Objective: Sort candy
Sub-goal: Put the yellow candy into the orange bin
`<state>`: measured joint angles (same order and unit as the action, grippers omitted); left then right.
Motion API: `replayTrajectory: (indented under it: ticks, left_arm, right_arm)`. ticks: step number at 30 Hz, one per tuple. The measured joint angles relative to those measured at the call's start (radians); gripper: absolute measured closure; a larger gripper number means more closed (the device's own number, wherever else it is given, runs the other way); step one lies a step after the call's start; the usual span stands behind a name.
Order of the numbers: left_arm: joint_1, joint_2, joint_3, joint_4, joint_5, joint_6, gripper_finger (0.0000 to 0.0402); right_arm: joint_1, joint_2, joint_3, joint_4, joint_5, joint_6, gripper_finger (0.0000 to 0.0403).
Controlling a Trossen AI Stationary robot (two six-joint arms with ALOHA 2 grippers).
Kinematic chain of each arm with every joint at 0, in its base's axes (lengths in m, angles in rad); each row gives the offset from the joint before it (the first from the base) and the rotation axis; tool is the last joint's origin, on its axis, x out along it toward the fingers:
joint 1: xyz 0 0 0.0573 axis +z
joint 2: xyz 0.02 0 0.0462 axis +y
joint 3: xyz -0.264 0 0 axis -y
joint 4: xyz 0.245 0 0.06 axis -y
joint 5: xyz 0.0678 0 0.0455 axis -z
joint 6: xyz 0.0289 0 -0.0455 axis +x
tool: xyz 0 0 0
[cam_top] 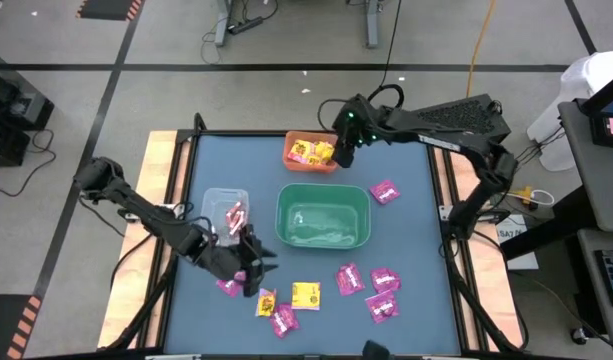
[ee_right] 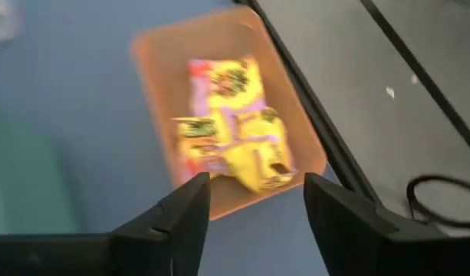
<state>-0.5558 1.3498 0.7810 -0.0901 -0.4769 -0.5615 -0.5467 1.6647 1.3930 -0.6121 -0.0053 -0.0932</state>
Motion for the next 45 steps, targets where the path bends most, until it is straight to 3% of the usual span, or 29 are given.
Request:
replayTrajectory:
  ticks: [11, 18, 23, 28, 34, 41, 45]
  left_arm:
    - [-0.180, 0.146, 0.000, 0.011, -0.004, -0.267, 0.0262]
    - [-0.242, 0.255, 0.000, 0.132, -0.015, -0.324, 0.0262]
    - [-0.254, 0.292, 0.004, 0.167, -0.030, -0.324, 0.0262]
    - [-0.256, 0.294, 0.004, 0.163, -0.053, -0.305, 0.0262]
    - [-0.253, 0.294, 0.004, 0.163, -0.092, -0.270, 0.0262]
    - [-0.225, 0.294, 0.004, 0.159, -0.137, -0.269, 0.0262]
    - [-0.211, 0.294, 0.004, 0.159, -0.157, -0.265, 0.0262]
  right_arm:
    - [0.333, -0.204, 0.000, -0.035, 0.009, 0.011, 0.0200]
    - [0.526, -0.213, -0.035, -0.125, 0.206, 0.094, 0.0200]
    - [0.688, -0.219, -0.138, -0.106, 0.214, 0.126, 0.0200]
    - [0.884, -0.215, -0.294, 0.094, 0.195, 0.183, 0.0200]
    - [1.061, -0.158, -0.452, 0.468, 0.192, 0.220, 0.0200]
    - [1.138, 0.015, -0.474, 0.738, 0.242, 0.229, 0.0188]
    - [1.147, 0.124, -0.438, 0.769, 0.244, 0.161, 0.0166]
